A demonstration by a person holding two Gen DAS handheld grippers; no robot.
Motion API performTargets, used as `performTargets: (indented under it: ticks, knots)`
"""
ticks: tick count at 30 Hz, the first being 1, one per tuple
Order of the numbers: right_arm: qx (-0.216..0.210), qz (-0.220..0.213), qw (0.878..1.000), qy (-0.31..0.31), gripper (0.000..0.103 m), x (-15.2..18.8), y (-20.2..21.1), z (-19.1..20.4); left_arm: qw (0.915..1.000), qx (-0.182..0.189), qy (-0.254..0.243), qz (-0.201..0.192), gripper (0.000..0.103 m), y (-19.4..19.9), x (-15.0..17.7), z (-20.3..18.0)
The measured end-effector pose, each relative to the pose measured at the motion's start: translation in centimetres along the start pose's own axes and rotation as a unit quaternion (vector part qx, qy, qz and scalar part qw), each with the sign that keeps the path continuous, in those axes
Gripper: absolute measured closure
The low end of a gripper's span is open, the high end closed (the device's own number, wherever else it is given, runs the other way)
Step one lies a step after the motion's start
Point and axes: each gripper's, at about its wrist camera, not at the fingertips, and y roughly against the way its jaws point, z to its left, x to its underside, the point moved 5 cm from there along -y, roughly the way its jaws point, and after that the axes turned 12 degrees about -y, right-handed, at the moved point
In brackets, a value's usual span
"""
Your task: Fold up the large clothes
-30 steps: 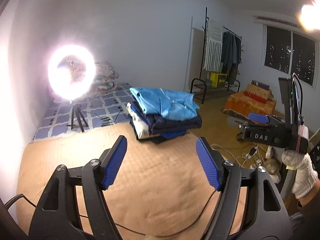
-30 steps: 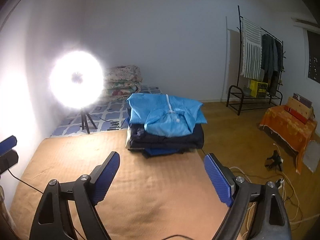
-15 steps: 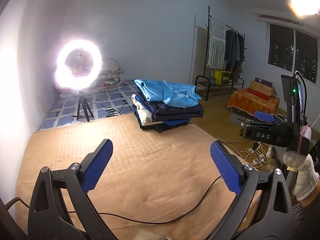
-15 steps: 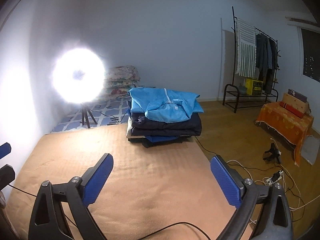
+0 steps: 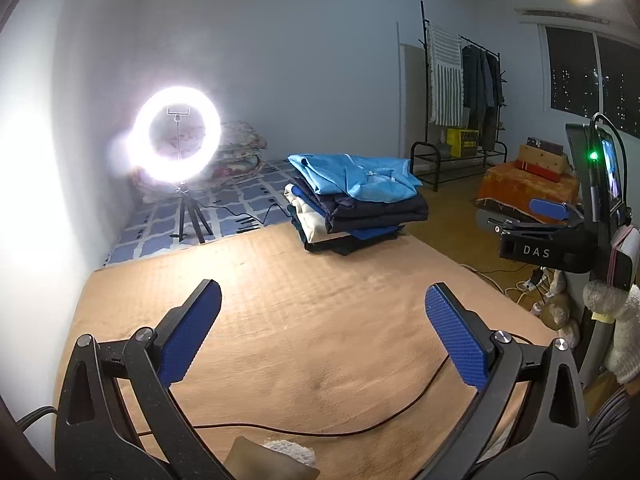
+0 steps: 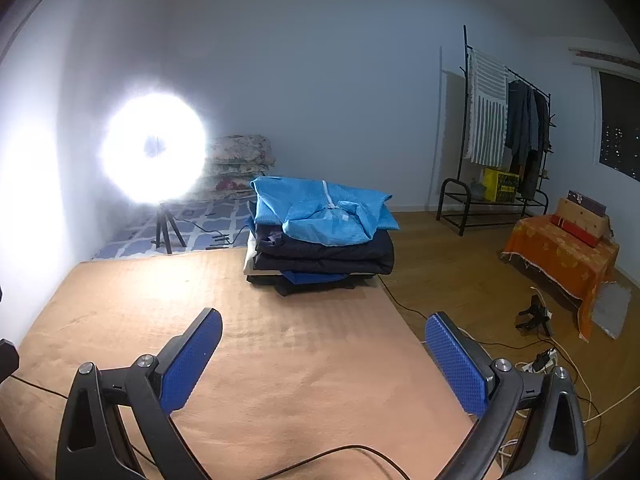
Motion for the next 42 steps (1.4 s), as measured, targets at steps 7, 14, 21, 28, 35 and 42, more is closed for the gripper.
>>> performTargets:
  ticks: [7,14,21,28,35,42]
  knots:
    - [0.001,0.003,1.000,-0.009,0.000,0.38,-0.43,-0.13,0.9999,-0.007,-0.008,0.007,0.000,-0.20,0.60,0.09]
    - [-0.003,0.007,1.000,-0.010,0.000,0.40,-0.52,-0.02,0.9998,-0.011,-0.009,0.011,0.000,-0.33,0.80,0.19]
    - [-0.005,0.011,1.000,-0.013,0.000,0.39,-0.57,0.01,0.9998,-0.011,-0.008,0.012,0.000,-0.35,0.97,0.24]
    - [-0.004,0.012,1.000,-0.010,0.000,0.51,-0.70,0.36,0.9998,-0.012,-0.007,0.012,0.000,-0.37,0.98,0.24]
    - [-0.007,0.014,1.000,-0.004,0.000,0.72,-0.64,0.68,0.9998,-0.012,-0.007,0.012,0.000,-0.40,0.98,0.28]
    - [-0.008,0.014,1.000,-0.004,0.000,0.74,-0.71,0.66,0.9999,-0.011,-0.006,0.011,0.000,-0.40,0.95,0.31]
